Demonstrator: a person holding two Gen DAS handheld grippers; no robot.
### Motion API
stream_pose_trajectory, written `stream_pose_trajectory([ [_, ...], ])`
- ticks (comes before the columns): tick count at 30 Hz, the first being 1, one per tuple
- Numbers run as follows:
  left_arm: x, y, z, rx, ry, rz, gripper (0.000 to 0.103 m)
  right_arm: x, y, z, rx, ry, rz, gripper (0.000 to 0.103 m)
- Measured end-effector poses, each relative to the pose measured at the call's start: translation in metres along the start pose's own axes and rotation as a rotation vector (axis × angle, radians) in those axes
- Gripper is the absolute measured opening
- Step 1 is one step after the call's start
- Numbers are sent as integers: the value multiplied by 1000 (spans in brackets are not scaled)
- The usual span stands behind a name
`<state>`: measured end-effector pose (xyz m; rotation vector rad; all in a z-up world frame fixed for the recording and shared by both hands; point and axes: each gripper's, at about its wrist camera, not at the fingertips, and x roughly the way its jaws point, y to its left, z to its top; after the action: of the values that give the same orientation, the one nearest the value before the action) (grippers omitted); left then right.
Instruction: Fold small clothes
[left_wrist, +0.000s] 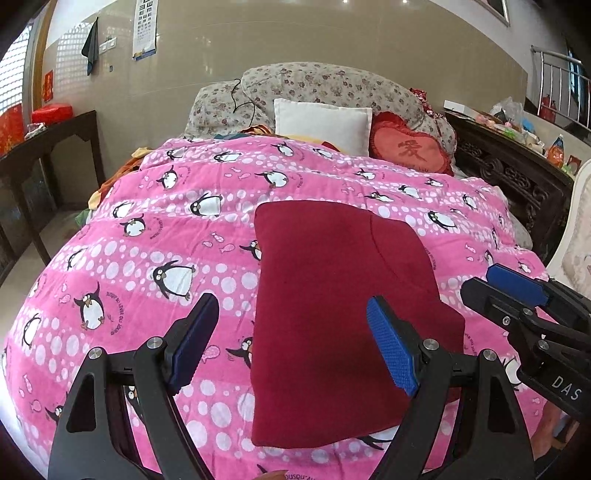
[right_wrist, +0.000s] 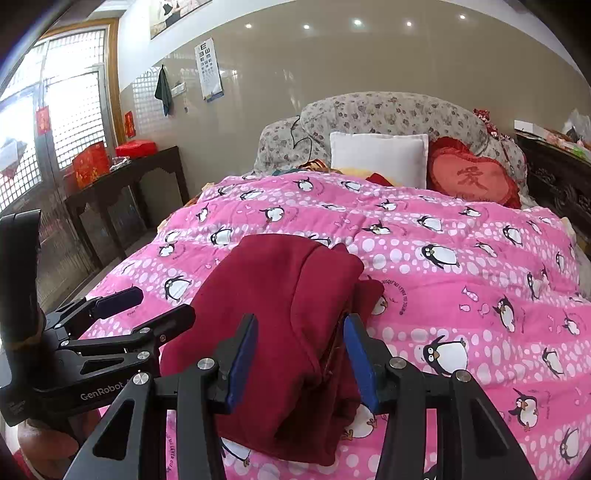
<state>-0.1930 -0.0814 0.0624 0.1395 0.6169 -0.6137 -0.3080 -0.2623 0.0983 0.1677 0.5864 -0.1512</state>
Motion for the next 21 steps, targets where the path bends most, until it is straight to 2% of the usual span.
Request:
stream_pose_trajectory([
  [21,7,0,2,21,9,16,82,4,4,1,-5,16,8,47],
])
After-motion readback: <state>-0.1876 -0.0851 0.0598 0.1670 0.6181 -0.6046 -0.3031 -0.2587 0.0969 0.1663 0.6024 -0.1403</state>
